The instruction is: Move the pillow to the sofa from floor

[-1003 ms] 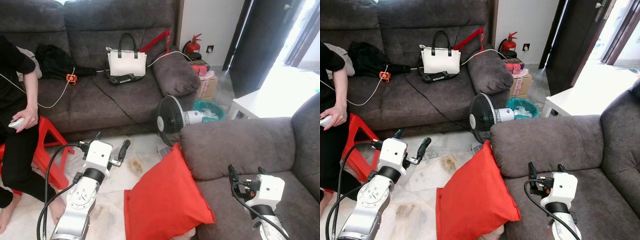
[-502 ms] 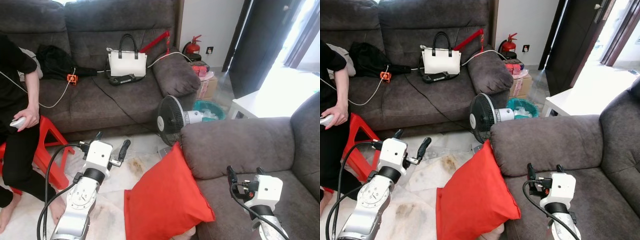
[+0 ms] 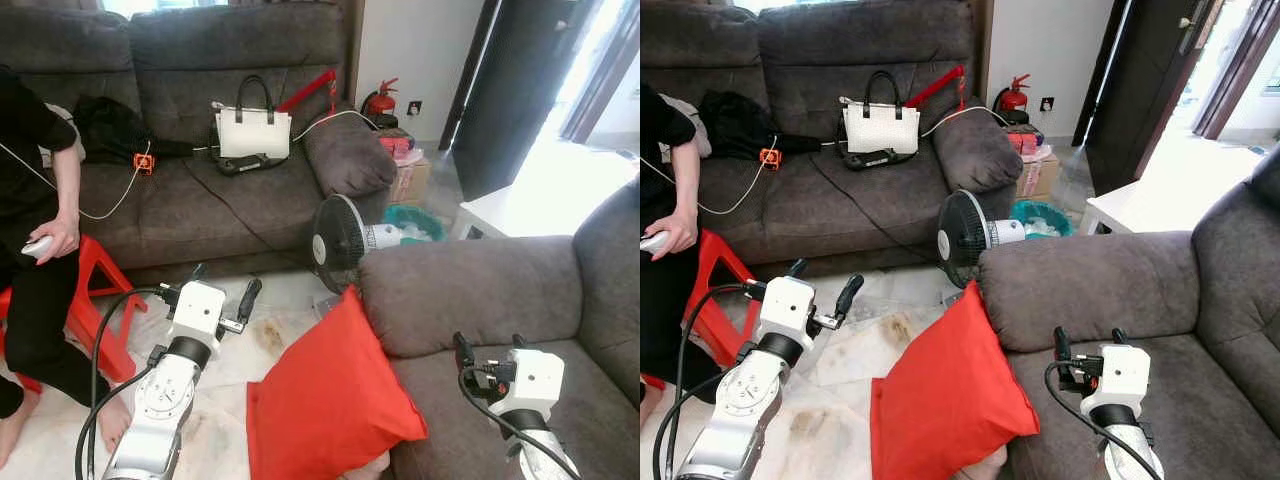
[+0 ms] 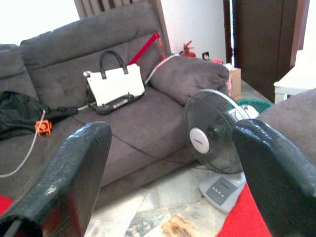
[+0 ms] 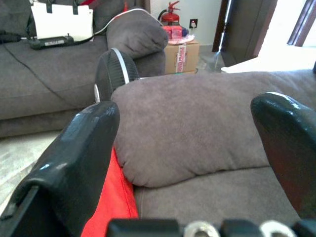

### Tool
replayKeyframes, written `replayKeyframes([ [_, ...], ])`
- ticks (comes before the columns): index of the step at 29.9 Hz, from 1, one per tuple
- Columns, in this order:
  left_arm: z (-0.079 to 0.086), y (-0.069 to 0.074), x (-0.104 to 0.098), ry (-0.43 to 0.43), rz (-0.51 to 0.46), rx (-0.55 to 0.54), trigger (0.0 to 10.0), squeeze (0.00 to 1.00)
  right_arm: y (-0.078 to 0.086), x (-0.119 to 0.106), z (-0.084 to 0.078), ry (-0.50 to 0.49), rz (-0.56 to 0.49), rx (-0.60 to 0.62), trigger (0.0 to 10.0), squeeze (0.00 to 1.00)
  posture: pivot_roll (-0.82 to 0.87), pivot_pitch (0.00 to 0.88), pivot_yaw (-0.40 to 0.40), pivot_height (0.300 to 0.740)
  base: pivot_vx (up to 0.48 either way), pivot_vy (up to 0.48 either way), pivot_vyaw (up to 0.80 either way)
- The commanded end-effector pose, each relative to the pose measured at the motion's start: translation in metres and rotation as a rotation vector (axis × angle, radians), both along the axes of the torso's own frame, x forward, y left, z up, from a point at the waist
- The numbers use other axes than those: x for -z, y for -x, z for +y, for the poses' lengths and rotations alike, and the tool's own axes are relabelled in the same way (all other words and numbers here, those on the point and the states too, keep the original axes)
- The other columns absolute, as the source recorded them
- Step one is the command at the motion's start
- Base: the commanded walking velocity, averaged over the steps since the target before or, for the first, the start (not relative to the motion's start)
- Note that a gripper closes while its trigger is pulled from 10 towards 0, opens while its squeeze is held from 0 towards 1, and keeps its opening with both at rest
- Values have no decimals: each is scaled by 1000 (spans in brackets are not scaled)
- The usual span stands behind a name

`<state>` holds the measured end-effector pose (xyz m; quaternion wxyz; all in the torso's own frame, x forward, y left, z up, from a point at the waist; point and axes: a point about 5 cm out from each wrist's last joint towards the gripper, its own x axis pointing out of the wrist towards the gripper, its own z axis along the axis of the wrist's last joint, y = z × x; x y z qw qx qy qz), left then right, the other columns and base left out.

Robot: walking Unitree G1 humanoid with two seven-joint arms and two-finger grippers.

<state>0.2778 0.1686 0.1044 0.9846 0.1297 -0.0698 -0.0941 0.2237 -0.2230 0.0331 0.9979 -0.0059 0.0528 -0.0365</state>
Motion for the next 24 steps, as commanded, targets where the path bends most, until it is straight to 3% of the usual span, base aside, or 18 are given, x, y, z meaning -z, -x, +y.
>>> replayKeyframes([
  [1,-1,1,4,-14,11,7,10000,0,-3,-5,0,11,-15,-18,10000,0,112,0,-42,651,0,0,0],
  [24,-2,1,6,-17,14,13,10000,0,-3,-4,3,24,-14,-56,10000,0,111,0,-46,651,0,0,0],
])
